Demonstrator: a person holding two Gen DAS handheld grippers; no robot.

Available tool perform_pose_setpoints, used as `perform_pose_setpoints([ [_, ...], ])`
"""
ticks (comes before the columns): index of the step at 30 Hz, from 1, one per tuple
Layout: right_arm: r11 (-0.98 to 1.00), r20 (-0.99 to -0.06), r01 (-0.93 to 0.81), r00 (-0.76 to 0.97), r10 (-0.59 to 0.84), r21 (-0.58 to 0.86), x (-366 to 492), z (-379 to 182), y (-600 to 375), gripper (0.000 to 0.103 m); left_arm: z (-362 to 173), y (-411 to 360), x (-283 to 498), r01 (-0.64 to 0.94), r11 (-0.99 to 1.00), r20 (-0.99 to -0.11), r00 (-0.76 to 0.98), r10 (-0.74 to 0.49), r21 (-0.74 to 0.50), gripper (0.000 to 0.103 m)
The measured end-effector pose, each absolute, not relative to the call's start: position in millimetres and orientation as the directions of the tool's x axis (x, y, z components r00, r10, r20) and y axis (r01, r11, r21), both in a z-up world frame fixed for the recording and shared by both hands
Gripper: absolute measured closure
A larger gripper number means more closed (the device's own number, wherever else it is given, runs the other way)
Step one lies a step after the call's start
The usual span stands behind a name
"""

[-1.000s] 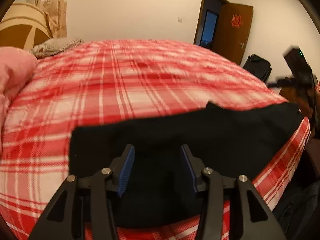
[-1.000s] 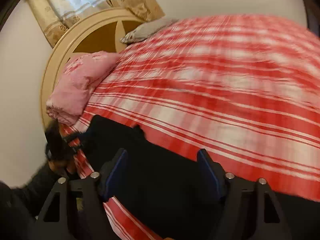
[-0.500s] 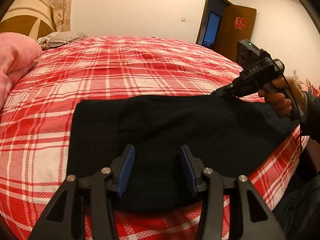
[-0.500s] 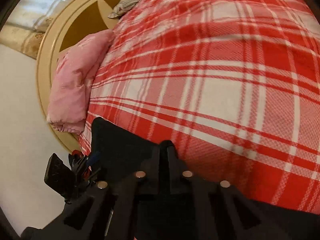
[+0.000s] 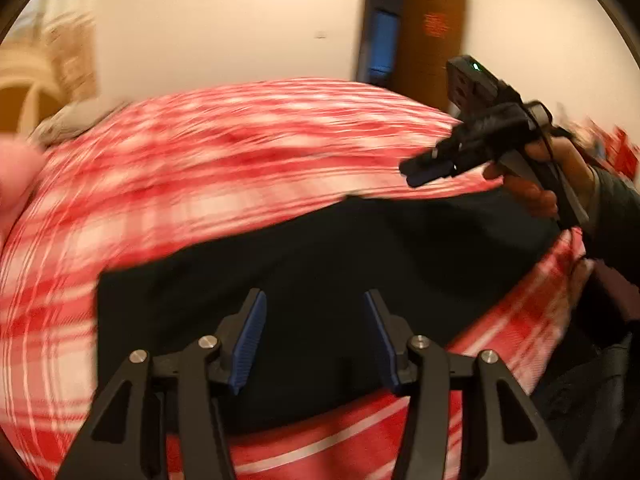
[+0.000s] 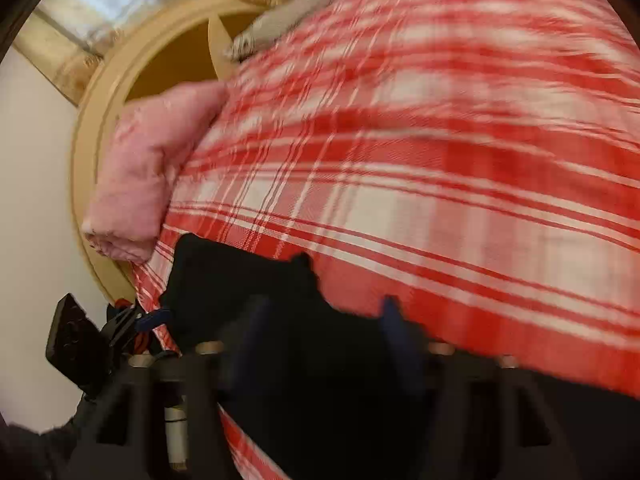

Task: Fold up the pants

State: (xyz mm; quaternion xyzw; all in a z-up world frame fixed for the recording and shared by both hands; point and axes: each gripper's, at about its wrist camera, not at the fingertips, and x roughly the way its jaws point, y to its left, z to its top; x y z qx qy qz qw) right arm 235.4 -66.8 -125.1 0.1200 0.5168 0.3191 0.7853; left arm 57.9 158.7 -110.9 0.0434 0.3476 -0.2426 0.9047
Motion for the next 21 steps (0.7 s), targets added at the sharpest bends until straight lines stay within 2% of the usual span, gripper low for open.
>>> perform_pose_setpoints([
  [5, 0.844, -0.715, -0.194, 0.459, 0.528, 0.500, 179.1, -88.4, -205.5, 0.039, -104.1, 73.1, 61.0, 0.658, 0.748, -0.665, 0.519, -0.537, -0.091, 0.050],
  [11, 0.872, -0.720, 0.150, 0.637, 0.275, 0.466, 89.5, -61.9, -367.8, 0.039, -105.3, -30.5, 62.7, 0.823, 0.555, -0.678, 0.342, -0.651, -0.118, 0.050],
  [15, 0.841, -0.728, 0.297, 0.668, 0.156, 0.453, 43.7, -58.1, -430.5, 0.039, -107.0, -81.2, 57.4, 0.884, 0.457, -0.683, 0.273, -0.677, -0.100, 0.051],
  [20, 0.790, -0.714, 0.371, 0.690, 0.117, 0.488, 27.3, -66.2, -471.4, 0.039, -116.6, -118.1, 57.6, 0.903, 0.426, -0.724, 0.255, -0.641, -0.059, 0.051],
  [21, 0.785, -0.710, 0.372, 0.695, 0.118, 0.495, 26.6, -67.0, -476.1, 0.039, -120.5, -122.9, 58.5, 0.903, 0.427, -0.739, 0.250, -0.625, -0.055, 0.054],
])
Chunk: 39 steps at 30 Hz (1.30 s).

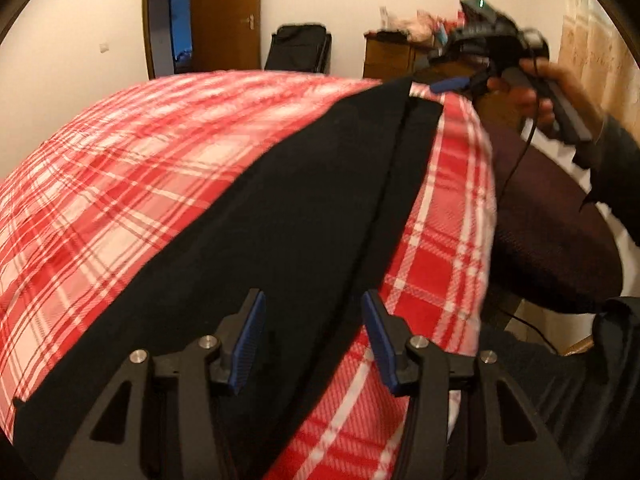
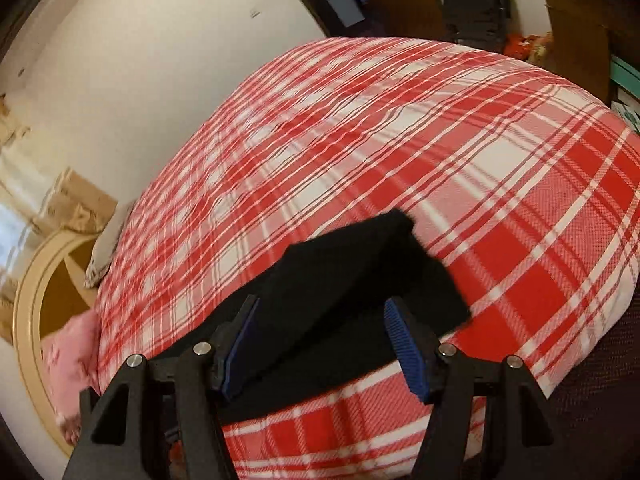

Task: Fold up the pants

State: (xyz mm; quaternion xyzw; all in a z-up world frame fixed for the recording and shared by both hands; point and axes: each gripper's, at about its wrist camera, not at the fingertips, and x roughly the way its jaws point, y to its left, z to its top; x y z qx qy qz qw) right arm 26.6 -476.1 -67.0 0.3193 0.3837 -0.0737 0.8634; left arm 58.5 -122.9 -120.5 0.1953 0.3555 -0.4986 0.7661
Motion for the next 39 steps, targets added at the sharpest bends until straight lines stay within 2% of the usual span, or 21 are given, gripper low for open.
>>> perform_pose_setpoints([
  [2, 0.777, -0.705, 0.375, 0.699, 0.121, 0.506, 31.4, -70.2, -478.6, 0.039, -126.1, -126.5, 59.9, 0.899, 0.436, -0.766, 0.248, -0.592, -0.045, 0.058],
  [8, 0.758, -0.698, 0.388, 0.706, 0.121, 0.524, 44.1, -83.5, -490.0, 0.039, -134.7, -129.7, 60.1, 0.895, 0.447, -0.795, 0.264, -0.546, -0.010, 0.058],
  [9, 0.753, -0.698, 0.397, 0.708, 0.113, 0.525, 45.2, -85.5, -492.4, 0.039, -135.5, -131.9, 60.9, 0.894, 0.449, -0.796, 0.267, -0.543, -0.006, 0.063],
  [10, 0.749, -0.694, 0.401, 0.711, 0.108, 0.528, 45.6, -87.1, -495.9, 0.039, -135.9, -133.0, 61.8, 0.890, 0.455, -0.799, 0.270, -0.538, -0.005, 0.072],
  [11, 0.746, -0.691, 0.405, 0.716, 0.101, 0.528, 46.4, -87.7, -498.8, 0.040, -135.3, -132.7, 63.3, 0.888, 0.459, -0.800, 0.267, -0.538, -0.012, 0.078],
  [12, 0.748, -0.691, 0.405, 0.717, 0.097, 0.525, 47.5, -87.6, -500.9, 0.044, -134.8, -132.8, 65.0, 0.886, 0.463, -0.801, 0.261, -0.538, -0.022, 0.085],
  [14, 0.756, -0.698, 0.410, 0.711, 0.084, 0.509, 52.9, -87.4, -504.7, 0.064, -132.1, -131.3, 68.1, 0.883, 0.467, -0.799, 0.242, -0.550, -0.054, 0.087],
  [16, 0.752, -0.696, 0.402, 0.710, 0.104, 0.522, 59.6, -88.9, -509.6, 0.074, -129.7, -129.1, 69.4, 0.877, 0.473, -0.796, 0.232, -0.560, -0.078, 0.088],
  [18, 0.749, -0.699, 0.406, 0.707, 0.105, 0.524, 65.4, -89.6, -513.2, 0.078, -130.1, -128.9, 70.1, 0.876, 0.474, -0.797, 0.223, -0.562, -0.090, 0.094],
  [20, 0.756, -0.697, 0.400, 0.710, 0.102, 0.518, 72.8, -86.5, -514.7, 0.091, -130.8, -127.8, 71.9, 0.869, 0.486, -0.797, 0.227, -0.559, -0.093, 0.098],
  [23, 0.786, -0.663, 0.342, 0.740, 0.113, 0.515, 85.4, -65.9, -509.0, 0.092, -124.5, -122.6, 77.6, 0.850, 0.514, -0.781, 0.245, -0.575, -0.112, 0.099],
  [27, 0.831, -0.516, 0.162, 0.840, 0.166, 0.532, 85.4, -21.9, -491.5, 0.092, -108.4, -109.5, 83.6, 0.829, 0.540, -0.745, 0.269, -0.610, -0.143, 0.099],
  [30, 0.883, -0.470, 0.090, 0.869, 0.156, 0.461, 71.8, -8.8, -475.9, 0.092, -106.3, -103.2, 81.4, 0.833, 0.520, -0.734, 0.231, -0.639, -0.190, 0.099],
  [33, 0.895, -0.521, 0.135, 0.845, 0.121, 0.426, 52.2, -30.5, -477.2, 0.092, -115.2, -105.4, 74.6, 0.850, 0.485, -0.748, 0.185, -0.637, -0.204, 0.099],
  [36, 0.863, -0.595, 0.184, 0.788, 0.156, 0.471, 29.7, -71.1, -489.5, 0.091, -130.4, -109.5, 63.3, 0.876, 0.443, -0.776, 0.143, -0.614, -0.190, 0.099],
  [39, 0.841, -0.630, 0.211, 0.754, 0.184, 0.499, 6.7, -95.5, -491.4, 0.091, -135.8, -108.1, 59.8, 0.884, 0.427, -0.788, 0.121, -0.603, -0.191, 0.099],
])
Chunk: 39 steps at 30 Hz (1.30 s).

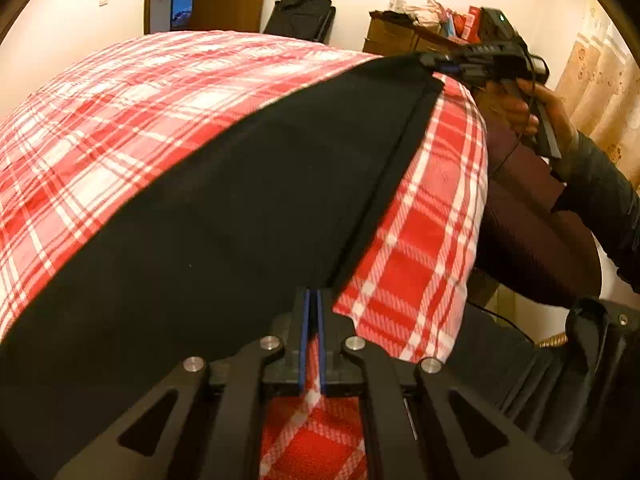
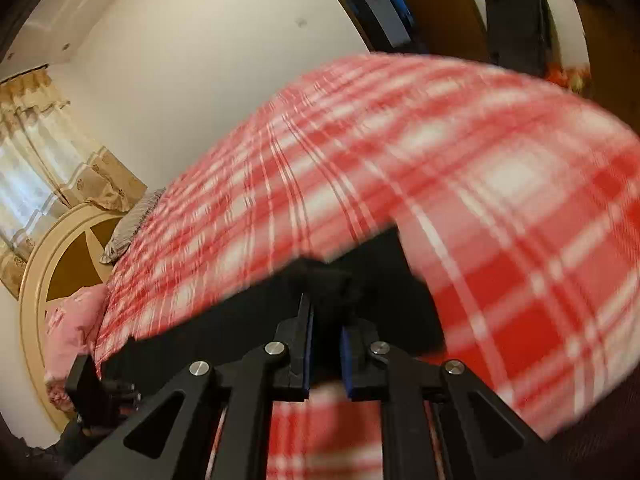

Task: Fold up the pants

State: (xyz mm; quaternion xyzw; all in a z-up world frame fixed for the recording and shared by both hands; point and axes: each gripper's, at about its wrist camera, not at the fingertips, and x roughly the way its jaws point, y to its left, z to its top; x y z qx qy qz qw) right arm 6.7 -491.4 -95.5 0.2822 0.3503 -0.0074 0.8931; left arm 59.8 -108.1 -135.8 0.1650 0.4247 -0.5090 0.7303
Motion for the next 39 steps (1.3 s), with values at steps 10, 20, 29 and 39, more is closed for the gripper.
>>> perform_pose_setpoints([
  [10, 0.756, -0.576, 0.214, 0.778, 0.251, 0.619, -1.5, -99.8, -482.5, 0.048, -131.2, -109.7, 61.4, 0.880, 0.443, -0.780, 0.155, -0.607, -0.170, 0.099],
  [20, 0.786, -0.606, 0.251, 0.773, 0.188, 0.565, 22.4, -98.3, -480.3, 0.091, -130.3, -127.0, 53.1, 0.896, 0.439, -0.778, 0.229, -0.585, -0.066, 0.069],
  [29, 0.775, -0.506, 0.168, 0.835, 0.216, 0.609, 17.5, -67.5, -481.0, 0.094, -135.0, -144.5, 54.7, 0.892, 0.451, -0.800, 0.277, -0.532, 0.009, 0.069],
  [39, 0.770, -0.579, 0.262, 0.798, 0.167, 0.582, 49.1, -68.8, -499.6, 0.097, -110.1, -126.6, 78.0, 0.836, 0.542, -0.768, 0.292, -0.570, -0.085, 0.099],
])
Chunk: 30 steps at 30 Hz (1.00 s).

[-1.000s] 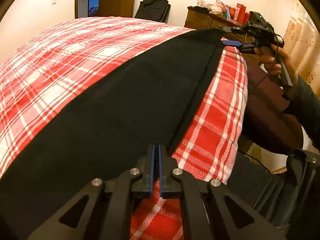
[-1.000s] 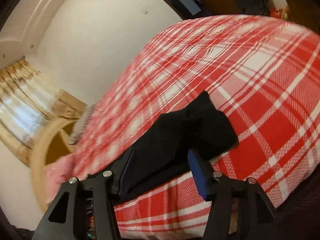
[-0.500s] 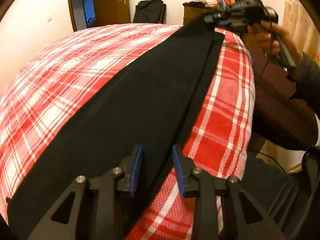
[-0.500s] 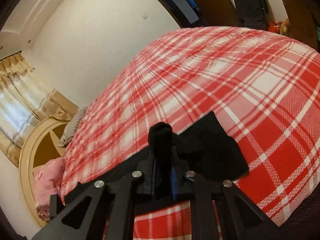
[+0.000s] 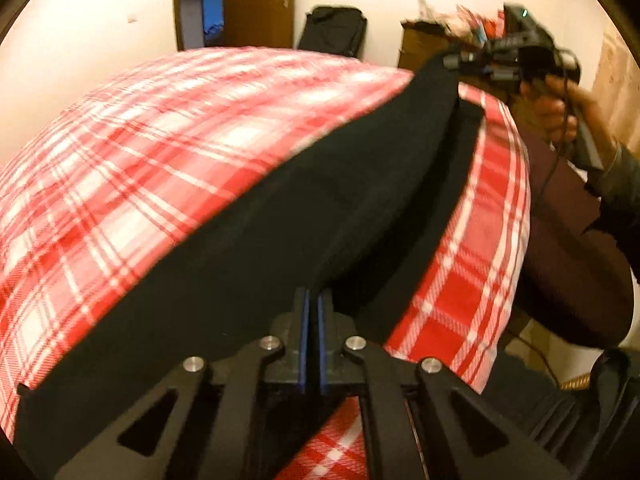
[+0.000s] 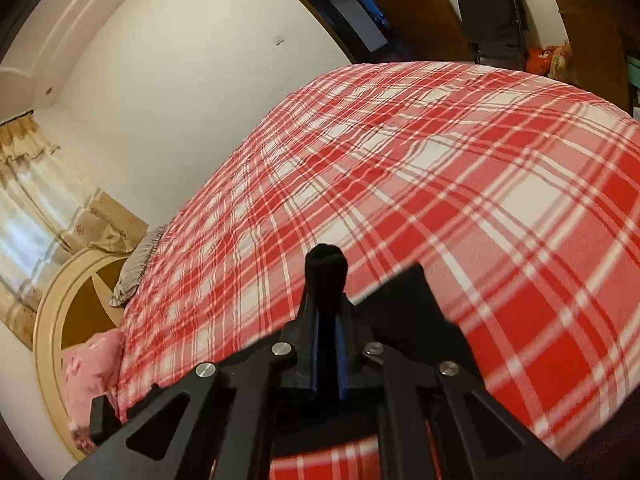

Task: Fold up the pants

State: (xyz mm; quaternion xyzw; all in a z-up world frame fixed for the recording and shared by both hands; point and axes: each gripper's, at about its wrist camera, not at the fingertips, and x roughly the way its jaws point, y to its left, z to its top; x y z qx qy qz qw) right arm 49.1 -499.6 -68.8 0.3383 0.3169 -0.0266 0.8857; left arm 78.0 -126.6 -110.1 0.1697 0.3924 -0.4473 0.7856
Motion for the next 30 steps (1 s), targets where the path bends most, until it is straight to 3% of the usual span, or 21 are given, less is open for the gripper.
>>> perform_pose_setpoints([
  [8, 0.874, -0.432, -0.009, 0.867, 0.250, 0.486, 69.8, -1.6, -470.3, 0.097, -83.9, -106.1, 100.8, 0.803, 0.534, -0.693, 0.227, -0.685, -0.264, 0.099],
  [13, 0.884, -0.576, 0.106, 0.792, 0.202, 0.456, 27.2, -64.0, -484.3, 0.097, -113.5, -120.7, 72.8, 0.865, 0.429, -0.748, 0.100, -0.656, -0.261, 0.099],
  [17, 0.863, -0.615, 0.103, 0.743, 0.264, 0.495, -13.3, -102.5, -487.7, 0.096, -136.6, -128.8, 59.9, 0.887, 0.400, -0.793, 0.066, -0.606, -0.232, 0.099],
  [26, 0.744, -0.418, 0.068, 0.859, 0.295, 0.665, -28.6, -78.5, -533.4, 0.094, -137.2, -125.9, 60.8, 0.891, 0.391, -0.805, 0.051, -0.592, -0.230, 0.099],
  [30, 0.732, -0.474, 0.144, 0.840, 0.266, 0.667, -4.5, -73.6, -545.6, 0.094, -141.3, -122.3, 61.6, 0.885, 0.394, -0.802, 0.042, -0.596, -0.247, 0.099],
])
